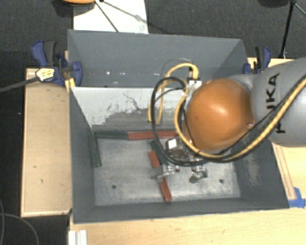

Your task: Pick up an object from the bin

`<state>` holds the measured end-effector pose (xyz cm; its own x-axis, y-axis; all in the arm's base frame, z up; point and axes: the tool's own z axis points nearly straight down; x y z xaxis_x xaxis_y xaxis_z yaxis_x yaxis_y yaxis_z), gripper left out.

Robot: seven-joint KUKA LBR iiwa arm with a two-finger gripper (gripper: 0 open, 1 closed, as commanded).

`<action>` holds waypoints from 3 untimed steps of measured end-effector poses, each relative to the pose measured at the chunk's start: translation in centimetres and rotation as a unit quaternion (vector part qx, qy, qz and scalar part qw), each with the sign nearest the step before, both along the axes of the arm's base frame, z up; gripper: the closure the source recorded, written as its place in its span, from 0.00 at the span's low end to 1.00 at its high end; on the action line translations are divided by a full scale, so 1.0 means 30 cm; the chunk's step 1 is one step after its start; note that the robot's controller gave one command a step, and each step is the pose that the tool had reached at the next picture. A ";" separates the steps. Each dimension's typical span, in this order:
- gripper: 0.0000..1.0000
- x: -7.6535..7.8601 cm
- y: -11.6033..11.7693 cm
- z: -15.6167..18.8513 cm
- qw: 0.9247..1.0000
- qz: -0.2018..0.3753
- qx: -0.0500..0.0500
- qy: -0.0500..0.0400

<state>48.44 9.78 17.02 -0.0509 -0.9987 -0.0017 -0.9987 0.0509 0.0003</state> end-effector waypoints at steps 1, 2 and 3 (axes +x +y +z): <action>0.00 0.000 0.000 0.000 1.000 -0.001 0.000 0.000; 0.00 0.143 -0.032 -0.107 0.999 -0.038 0.001 -0.003; 0.00 0.143 -0.037 -0.279 0.995 -0.100 0.000 -0.002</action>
Offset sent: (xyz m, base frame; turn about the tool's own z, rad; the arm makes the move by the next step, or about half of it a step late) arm 0.0757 -0.0193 -0.0642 0.1445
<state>52.73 8.68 8.66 -0.2480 -0.9687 -0.0029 -0.9687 0.2481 -0.0038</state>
